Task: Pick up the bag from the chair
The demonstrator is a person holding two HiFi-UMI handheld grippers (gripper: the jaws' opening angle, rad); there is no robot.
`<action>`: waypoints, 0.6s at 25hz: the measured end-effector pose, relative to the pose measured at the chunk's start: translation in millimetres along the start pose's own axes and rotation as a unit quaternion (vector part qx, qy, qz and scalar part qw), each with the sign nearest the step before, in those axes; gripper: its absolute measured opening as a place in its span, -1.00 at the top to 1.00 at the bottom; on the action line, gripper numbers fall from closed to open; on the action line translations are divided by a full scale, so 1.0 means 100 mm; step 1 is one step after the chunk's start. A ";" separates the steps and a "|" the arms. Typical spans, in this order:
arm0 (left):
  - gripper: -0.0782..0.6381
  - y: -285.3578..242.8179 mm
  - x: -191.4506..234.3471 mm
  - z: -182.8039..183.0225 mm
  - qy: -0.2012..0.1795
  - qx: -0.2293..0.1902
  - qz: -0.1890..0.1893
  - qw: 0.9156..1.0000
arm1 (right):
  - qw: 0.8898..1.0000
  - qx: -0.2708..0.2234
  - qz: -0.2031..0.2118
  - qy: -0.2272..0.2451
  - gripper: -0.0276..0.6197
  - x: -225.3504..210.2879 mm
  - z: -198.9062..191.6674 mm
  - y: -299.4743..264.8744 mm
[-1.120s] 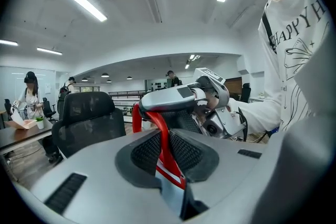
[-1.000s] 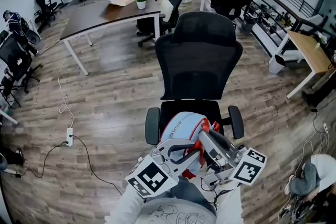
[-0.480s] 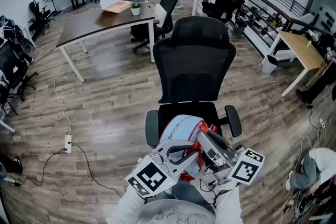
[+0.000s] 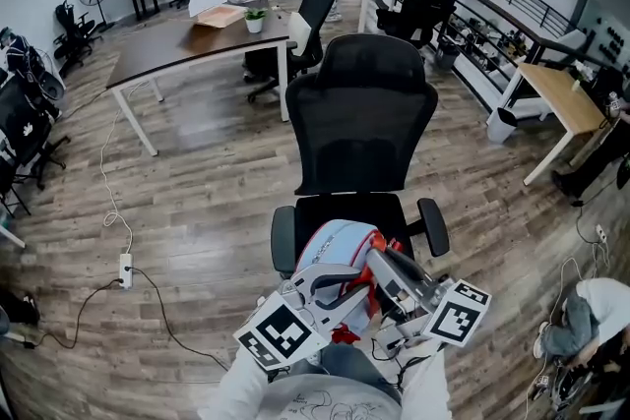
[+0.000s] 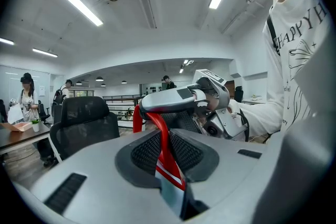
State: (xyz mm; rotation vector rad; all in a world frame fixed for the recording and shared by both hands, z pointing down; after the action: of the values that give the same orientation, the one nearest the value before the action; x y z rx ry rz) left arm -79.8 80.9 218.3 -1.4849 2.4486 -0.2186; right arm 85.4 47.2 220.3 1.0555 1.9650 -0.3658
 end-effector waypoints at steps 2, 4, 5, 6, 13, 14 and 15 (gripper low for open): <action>0.63 0.00 -0.02 0.00 0.000 0.001 -0.001 1.000 | 1.000 0.000 -0.001 -0.001 0.70 0.00 -0.01 0.02; 0.63 0.00 -0.02 -0.01 0.002 0.000 -0.001 1.000 | 1.000 0.000 -0.003 0.000 0.70 0.00 -0.01 0.02; 0.63 -0.01 -0.02 -0.01 0.003 -0.002 -0.002 1.000 | 1.000 0.001 -0.003 0.001 0.70 0.00 -0.01 0.02; 0.63 -0.01 -0.02 -0.02 0.004 -0.003 -0.003 1.000 | 1.000 0.001 -0.004 0.002 0.70 0.00 -0.01 0.02; 0.63 -0.02 -0.02 -0.04 0.005 -0.006 -0.009 1.000 | 1.000 -0.002 -0.009 0.004 0.70 0.00 -0.02 0.04; 0.63 -0.03 -0.02 -0.04 0.005 -0.006 -0.010 1.000 | 1.000 -0.002 -0.010 0.004 0.70 -0.01 -0.02 0.04; 0.63 -0.05 -0.02 -0.05 0.005 -0.006 -0.010 1.000 | 1.000 -0.002 -0.011 0.003 0.70 -0.02 -0.02 0.05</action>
State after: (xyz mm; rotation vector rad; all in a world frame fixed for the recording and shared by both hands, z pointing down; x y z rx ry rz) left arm -76.6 80.2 224.1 -1.5180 2.4469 -0.2175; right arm 89.1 49.9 223.8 1.0346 1.9841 -0.3702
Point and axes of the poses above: the fingertips, and each gripper's own axes: y backward along the fingers, x to its left, z out of its top, the point moved 10 cm from there along y, backward along the fingers, and after that the axes turned 6 degrees about -y, right-handed, at the moved point
